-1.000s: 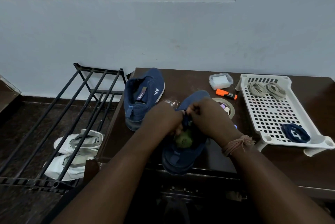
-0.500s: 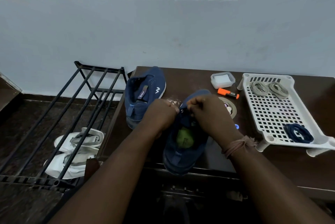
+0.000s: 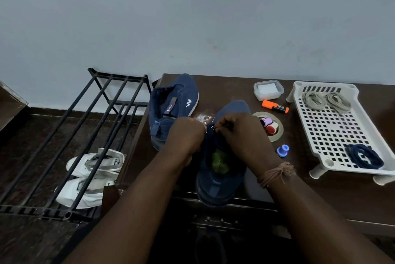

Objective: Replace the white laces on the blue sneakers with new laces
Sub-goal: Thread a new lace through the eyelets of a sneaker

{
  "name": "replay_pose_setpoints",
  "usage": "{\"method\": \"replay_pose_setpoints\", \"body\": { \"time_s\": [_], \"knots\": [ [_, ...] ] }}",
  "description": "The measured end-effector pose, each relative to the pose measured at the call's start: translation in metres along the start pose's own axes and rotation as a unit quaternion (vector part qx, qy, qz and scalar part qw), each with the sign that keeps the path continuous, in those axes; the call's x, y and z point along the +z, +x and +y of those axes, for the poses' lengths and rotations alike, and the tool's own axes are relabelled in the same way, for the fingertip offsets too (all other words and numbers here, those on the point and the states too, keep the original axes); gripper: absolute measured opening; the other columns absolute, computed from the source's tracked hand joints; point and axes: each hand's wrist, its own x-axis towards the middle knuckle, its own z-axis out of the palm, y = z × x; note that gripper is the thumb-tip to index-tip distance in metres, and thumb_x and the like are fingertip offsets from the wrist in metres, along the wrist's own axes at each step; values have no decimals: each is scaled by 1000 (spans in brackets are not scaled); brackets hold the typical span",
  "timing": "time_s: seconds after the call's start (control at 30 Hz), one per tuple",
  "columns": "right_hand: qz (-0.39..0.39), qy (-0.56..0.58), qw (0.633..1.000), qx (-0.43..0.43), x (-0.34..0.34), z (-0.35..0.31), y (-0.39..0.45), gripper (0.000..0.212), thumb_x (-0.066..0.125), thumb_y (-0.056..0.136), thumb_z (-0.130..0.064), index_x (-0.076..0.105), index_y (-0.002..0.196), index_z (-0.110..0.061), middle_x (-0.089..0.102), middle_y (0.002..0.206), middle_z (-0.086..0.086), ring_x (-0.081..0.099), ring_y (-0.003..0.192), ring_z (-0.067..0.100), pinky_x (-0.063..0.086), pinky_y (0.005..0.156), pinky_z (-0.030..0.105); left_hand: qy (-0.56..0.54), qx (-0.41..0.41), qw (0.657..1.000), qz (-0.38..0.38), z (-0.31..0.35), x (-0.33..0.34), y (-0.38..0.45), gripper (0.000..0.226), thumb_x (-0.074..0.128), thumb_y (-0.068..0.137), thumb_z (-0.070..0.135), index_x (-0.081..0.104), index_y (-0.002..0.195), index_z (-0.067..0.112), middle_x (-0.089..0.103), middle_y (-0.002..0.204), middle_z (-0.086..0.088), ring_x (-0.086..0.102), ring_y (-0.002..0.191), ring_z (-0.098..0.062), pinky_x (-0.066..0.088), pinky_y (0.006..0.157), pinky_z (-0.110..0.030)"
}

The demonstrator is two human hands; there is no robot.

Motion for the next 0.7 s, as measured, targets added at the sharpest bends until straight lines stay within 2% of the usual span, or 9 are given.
{"method": "replay_pose_setpoints", "body": {
  "time_s": [0.03,0.07,0.13,0.17,0.27,0.47,0.57,0.63,0.7],
  "knots": [
    [-4,-5,1000,-9,0,-1,0,16,62,91,-12,76,87,-19,70,79,-8,63,72,8,53,73,28,47,51,998,2,-8,0,-2,29,63,88,5,70,116,8,68,119,-11,65,103,-24,54,92,-39],
    [-7,-11,1000,-16,0,-2,-1,16,62,91,-11,75,87,-19,72,81,-5,65,73,10,54,74,31,2,37,999,6,-9,0,-4,23,62,88,5,72,109,7,70,112,-12,66,104,-28,56,90,-42],
    [-9,-22,999,-23,0,-3,0,16,61,90,-11,74,85,-18,73,80,-3,66,73,13,55,75,34,-16,45,999,25,-10,1,-8,15,59,93,8,73,94,6,73,96,-17,70,89,-30,59,81,-46],
    [-10,-21,999,-25,-1,-3,1,16,61,90,-12,74,84,-18,72,79,-4,66,72,12,55,75,34,-21,39,998,37,-12,1,-8,16,59,95,9,74,90,6,73,92,-17,69,83,-27,59,78,-44],
    [-6,-15,999,-35,-1,-3,1,15,61,89,-11,73,83,-18,72,77,-5,65,69,10,54,73,31,-29,28,999,8,-12,1,-9,16,59,96,8,73,88,7,72,87,-14,65,76,-22,56,73,-39],
    [-5,-50,998,-43,6,-2,0,16,55,90,-13,69,83,-18,69,83,-2,63,73,16,53,73,35,-30,49,997,47,-19,13,-8,19,57,94,13,71,83,8,67,72,-7,61,66,-21,49,63,-34],
    [2,-58,998,-39,5,1,0,17,56,90,-14,68,79,-17,66,77,-2,61,69,17,52,70,36,-19,67,995,71,-18,16,-11,22,56,89,13,69,85,-4,62,65,-15,57,61,-24,45,58,-35],
    [3,-63,997,-36,5,1,0,17,56,92,-15,68,80,-17,66,79,-2,61,71,18,52,69,35,1,81,993,84,-19,18,-12,23,55,87,12,69,85,-6,65,68,-22,56,60,-24,45,57,-36],
    [0,-66,997,-32,6,4,2,17,55,92,-16,68,81,-17,67,79,-1,61,71,18,51,70,33,7,85,994,75,-18,19,-12,22,56,87,13,69,84,-5,64,66,-18,56,60,-24,45,57,-36]
  ]
}}
